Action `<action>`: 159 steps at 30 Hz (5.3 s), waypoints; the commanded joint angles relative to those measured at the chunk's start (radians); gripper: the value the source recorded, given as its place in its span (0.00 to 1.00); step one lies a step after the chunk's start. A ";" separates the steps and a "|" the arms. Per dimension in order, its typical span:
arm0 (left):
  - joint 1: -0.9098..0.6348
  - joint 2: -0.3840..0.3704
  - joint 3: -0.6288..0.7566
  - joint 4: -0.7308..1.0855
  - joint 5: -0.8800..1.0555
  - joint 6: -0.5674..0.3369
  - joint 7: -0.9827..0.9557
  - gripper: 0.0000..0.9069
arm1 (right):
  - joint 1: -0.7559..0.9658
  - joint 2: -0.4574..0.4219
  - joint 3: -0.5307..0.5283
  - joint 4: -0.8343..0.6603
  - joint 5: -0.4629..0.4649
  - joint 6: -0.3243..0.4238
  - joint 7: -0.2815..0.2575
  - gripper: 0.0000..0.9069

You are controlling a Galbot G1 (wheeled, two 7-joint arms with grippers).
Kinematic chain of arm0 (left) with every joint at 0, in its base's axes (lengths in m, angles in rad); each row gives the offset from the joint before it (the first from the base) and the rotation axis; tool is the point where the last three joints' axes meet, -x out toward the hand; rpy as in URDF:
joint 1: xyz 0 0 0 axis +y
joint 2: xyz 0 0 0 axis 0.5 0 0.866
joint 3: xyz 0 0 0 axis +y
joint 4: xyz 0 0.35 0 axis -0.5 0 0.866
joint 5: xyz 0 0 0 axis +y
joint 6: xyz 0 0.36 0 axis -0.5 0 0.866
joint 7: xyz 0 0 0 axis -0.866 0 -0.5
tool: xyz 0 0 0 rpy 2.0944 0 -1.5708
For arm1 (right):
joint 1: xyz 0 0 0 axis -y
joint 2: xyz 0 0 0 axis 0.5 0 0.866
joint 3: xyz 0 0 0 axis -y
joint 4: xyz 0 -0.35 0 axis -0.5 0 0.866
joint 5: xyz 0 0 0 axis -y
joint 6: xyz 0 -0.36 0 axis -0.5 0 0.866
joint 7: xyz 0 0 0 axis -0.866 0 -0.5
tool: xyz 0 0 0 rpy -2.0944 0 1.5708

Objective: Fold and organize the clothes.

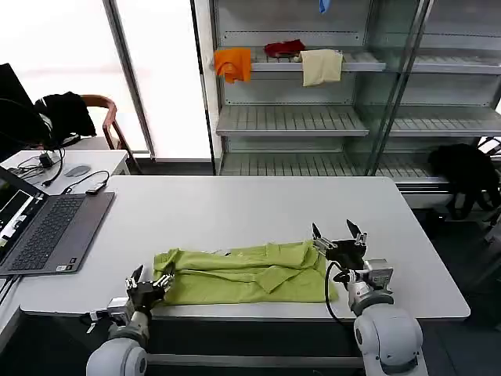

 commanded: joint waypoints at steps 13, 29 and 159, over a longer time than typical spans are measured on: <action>-0.007 -0.008 0.039 0.014 0.017 0.025 0.011 0.00 | 0.018 -0.004 0.004 -0.008 0.020 -0.004 0.030 1.00; -0.009 0.004 -0.005 0.009 0.118 -0.075 0.056 0.00 | 0.024 -0.010 -0.003 -0.012 0.025 -0.004 0.042 1.00; -0.156 0.029 -0.069 0.071 0.067 0.172 0.192 1.00 | 0.003 -0.026 0.000 -0.065 -0.033 0.002 0.012 1.00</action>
